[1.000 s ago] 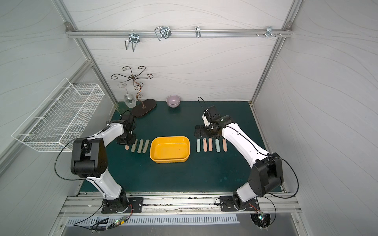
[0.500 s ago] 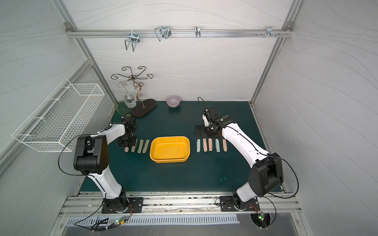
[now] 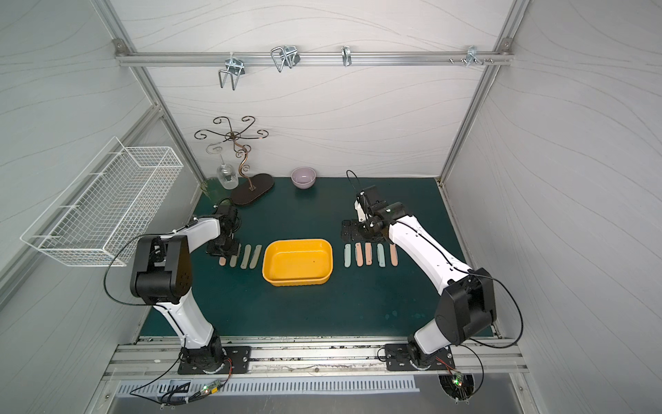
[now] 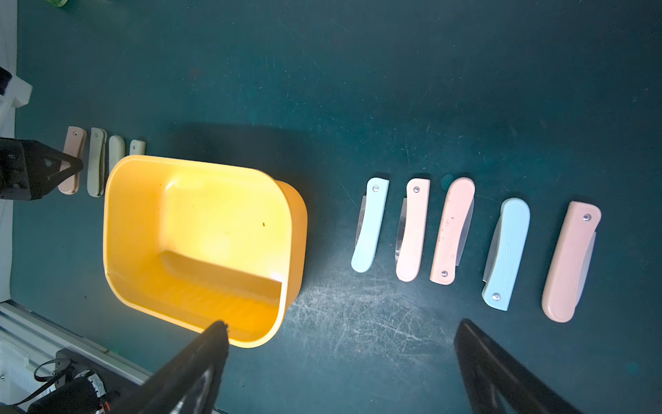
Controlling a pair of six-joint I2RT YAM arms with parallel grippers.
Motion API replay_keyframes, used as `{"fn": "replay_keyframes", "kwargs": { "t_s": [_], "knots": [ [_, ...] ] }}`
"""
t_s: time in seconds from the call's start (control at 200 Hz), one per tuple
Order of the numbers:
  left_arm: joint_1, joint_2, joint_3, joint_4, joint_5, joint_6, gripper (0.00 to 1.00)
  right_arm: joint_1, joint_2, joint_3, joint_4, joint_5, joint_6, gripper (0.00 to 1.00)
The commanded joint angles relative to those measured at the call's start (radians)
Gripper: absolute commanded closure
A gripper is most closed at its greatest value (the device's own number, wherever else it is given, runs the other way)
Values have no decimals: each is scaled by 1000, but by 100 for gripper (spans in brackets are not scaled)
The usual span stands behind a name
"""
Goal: Take the fruit knife out of the storage box
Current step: Place the fruit knife at the center of the board.
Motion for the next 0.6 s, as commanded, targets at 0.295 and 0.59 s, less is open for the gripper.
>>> {"fn": "replay_keyframes", "kwargs": {
  "t_s": [0.295, 0.59],
  "knots": [
    [7, 7, -6, 16, -14, 8, 76, 5, 5, 16, -10, -1, 1, 1],
    [7, -1, -12, 28, -16, 0, 70, 6, 3, 9, -7, 0, 4, 1]
  ]
}}
